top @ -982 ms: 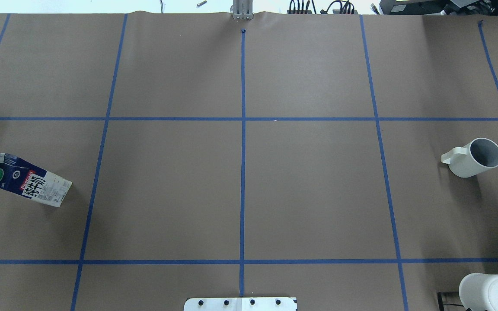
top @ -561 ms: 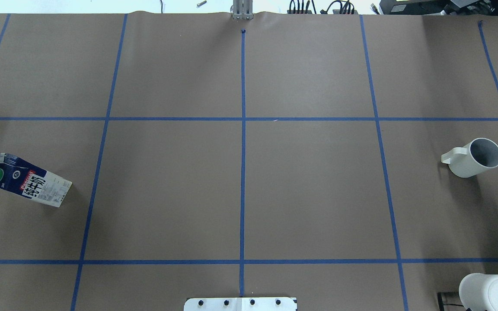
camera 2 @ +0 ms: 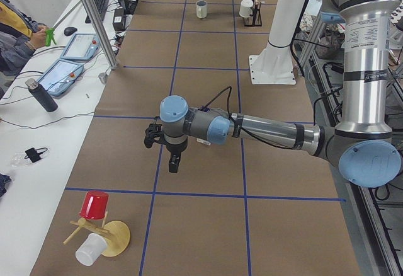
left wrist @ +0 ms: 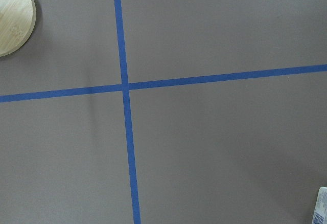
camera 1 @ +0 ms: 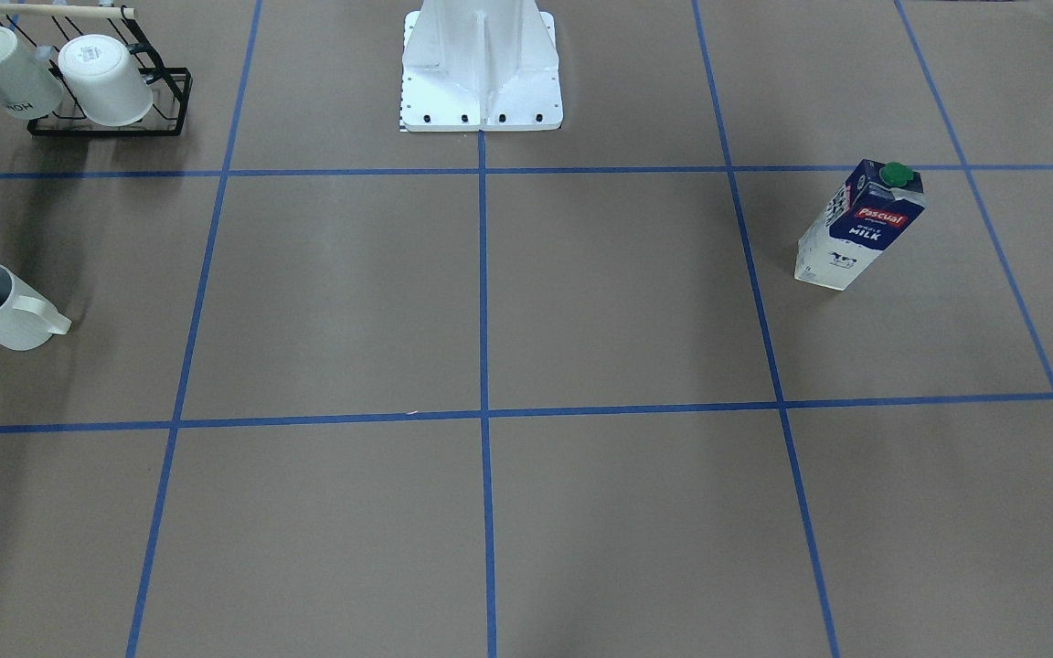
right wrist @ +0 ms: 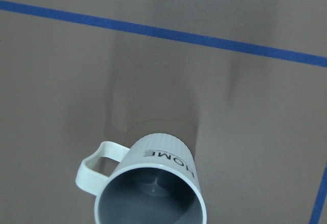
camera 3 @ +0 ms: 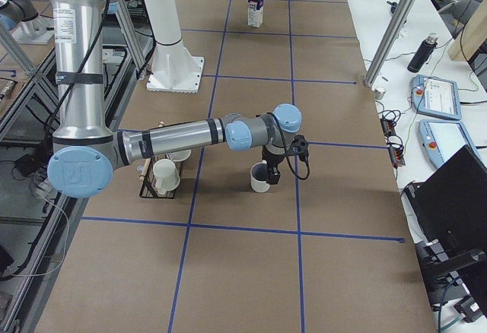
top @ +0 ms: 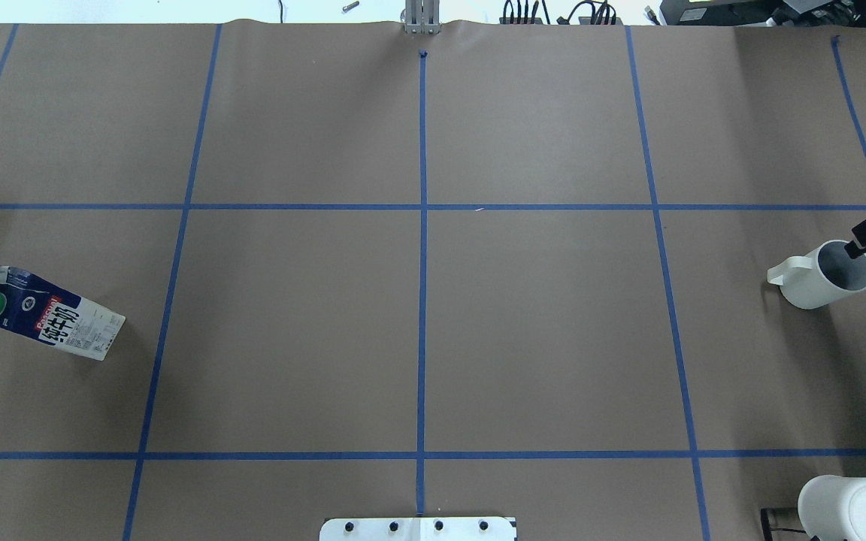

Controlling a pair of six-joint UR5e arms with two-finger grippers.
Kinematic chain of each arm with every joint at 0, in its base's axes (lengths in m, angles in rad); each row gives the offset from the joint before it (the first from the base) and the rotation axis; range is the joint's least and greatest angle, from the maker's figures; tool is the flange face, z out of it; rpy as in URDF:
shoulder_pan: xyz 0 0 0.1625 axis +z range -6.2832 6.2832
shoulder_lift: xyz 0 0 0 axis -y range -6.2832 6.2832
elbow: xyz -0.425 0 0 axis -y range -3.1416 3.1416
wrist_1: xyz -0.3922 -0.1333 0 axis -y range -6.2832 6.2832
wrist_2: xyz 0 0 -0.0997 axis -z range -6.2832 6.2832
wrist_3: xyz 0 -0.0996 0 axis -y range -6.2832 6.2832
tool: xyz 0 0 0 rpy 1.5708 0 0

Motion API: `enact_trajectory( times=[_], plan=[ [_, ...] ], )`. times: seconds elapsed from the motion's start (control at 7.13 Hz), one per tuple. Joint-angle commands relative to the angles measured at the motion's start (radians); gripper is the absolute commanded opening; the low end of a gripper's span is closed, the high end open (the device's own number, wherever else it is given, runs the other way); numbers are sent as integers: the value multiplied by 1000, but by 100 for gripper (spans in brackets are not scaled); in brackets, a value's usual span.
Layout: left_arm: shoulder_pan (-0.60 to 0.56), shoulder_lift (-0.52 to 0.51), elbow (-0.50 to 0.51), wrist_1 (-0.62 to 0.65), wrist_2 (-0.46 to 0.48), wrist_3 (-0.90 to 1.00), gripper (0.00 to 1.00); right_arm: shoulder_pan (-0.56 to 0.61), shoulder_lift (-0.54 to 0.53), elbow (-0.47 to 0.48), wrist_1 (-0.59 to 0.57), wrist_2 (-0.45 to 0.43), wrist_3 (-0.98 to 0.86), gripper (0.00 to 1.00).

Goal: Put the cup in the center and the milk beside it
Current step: 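Lower the right gripper onto the white mug rim and grasp it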

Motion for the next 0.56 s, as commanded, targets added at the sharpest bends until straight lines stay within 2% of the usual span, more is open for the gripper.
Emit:
enact_trajectory(
  times=[0.0,0.28,0.42],
  plan=[
    [0,0,-1,-3,1,0,98,-20,2,-36,2,-12,1,100],
    [0,0,-1,-4,1,1,98,-45,10,-72,47,-33,1,95],
    [0,0,-4,-4,1,0,98,-55,10,-108,99,-44,1,82]
  ],
)
